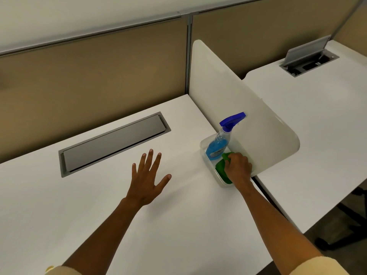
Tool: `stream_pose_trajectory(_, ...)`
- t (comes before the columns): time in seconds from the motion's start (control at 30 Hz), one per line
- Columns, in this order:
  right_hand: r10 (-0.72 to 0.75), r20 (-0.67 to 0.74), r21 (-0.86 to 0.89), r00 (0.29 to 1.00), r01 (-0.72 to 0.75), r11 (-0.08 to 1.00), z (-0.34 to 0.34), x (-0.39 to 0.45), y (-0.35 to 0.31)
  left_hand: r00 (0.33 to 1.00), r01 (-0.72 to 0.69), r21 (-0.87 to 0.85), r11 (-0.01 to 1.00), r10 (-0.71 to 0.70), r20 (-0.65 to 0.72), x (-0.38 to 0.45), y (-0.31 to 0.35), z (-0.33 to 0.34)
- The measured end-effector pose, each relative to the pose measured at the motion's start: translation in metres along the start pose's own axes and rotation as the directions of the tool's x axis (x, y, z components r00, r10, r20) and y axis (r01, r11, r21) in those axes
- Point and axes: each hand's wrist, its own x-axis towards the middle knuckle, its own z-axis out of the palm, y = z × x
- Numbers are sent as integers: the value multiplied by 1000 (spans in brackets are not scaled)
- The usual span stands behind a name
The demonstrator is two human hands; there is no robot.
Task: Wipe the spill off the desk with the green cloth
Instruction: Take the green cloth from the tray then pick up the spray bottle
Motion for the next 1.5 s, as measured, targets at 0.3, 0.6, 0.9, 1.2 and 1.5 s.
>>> stream_pose_trajectory(0.3,1,-126,168,992,20,986,-75,-15,0,998,-64,-196,979,59,-29,-16,7,-34)
stream_pose_trajectory(0.6,-158,-274,319,949,245,916,-161,-63,-44,977,-168,-320,932,115,-180,-50,26,-95)
stream_pose_trajectory(0.9,-475,-260,469,841,540,699,-226,-135,-119,943,-320,-561,764,198,-267,-103,42,-199)
stream_pose_trajectory(1.2,-849,-109,549,517,743,383,-258,-232,-206,922,-313,-911,270,318,-222,-171,42,-294)
stream_pose_trajectory(1.5,-928,-158,647,337,746,160,-283,-322,-282,726,-170,-870,-462,539,-428,-231,28,-306)
